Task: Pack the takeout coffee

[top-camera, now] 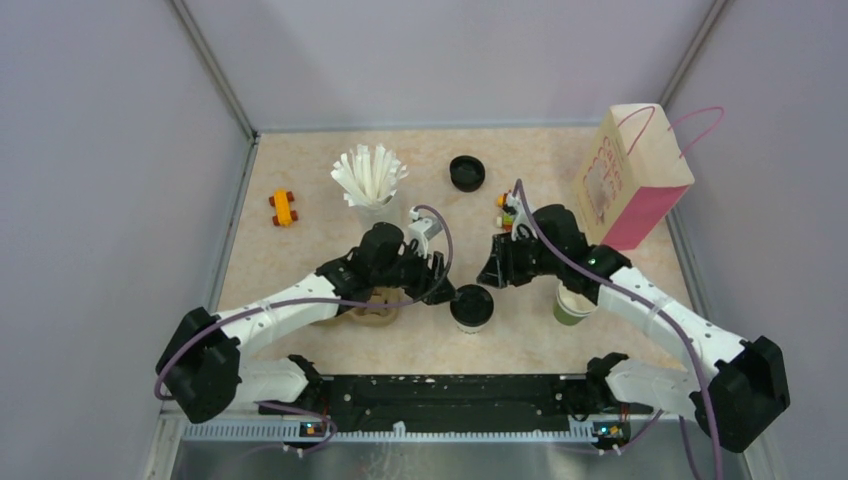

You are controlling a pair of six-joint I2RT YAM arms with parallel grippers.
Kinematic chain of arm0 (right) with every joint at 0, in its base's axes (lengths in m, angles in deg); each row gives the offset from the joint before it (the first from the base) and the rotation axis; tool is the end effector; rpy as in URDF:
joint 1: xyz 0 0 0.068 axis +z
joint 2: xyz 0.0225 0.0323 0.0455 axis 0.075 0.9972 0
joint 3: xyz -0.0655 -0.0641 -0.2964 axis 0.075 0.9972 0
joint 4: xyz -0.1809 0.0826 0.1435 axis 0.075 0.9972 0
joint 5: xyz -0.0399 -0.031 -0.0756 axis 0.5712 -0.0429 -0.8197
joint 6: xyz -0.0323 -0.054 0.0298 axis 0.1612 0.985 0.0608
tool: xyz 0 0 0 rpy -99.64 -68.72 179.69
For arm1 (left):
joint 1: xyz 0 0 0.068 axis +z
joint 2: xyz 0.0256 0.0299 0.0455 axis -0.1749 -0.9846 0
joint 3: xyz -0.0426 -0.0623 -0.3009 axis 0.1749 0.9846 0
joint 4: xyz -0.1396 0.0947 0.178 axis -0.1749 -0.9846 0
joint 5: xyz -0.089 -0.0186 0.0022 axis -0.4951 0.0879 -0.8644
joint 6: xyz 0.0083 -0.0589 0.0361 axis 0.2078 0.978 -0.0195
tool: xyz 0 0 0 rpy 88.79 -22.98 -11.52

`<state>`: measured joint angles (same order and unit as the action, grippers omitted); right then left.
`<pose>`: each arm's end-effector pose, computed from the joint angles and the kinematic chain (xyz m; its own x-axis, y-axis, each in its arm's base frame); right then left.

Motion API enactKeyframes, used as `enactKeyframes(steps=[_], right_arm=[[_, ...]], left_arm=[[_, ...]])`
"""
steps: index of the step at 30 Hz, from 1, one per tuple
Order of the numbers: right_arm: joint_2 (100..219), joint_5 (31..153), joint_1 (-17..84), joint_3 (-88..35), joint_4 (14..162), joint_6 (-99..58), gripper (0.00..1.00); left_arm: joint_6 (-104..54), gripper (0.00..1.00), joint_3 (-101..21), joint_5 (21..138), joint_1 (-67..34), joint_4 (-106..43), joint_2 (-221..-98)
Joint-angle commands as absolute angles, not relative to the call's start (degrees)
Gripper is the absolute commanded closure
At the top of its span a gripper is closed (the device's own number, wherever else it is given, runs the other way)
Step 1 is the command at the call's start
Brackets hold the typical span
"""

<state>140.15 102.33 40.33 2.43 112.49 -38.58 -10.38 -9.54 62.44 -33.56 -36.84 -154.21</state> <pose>0.1590 0.1377 0.2969 -0.7891 -0.0821 -0.6088 -0.4655 0.7264 0.5055 0.1658 -0.1915 0.2760 -0.7358 0.1450 -0.6615 0.6248 0.5222 -0.5805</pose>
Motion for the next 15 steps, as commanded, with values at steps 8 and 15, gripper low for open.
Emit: enactKeyframes(steps=[8, 15], right_arm=[[142.3, 112.6, 35.2, 6.9, 104.9, -34.0, 0.62], [141.4, 110.0, 33.8, 17.2, 97.0, -36.3, 0.71]], left_arm=[[-8.2, 0.41, -7.2, 59.0, -33.6, -28.0, -158.9], [-9.1, 0.53, -5.9, 62.0, -33.7, -30.0, -160.8]])
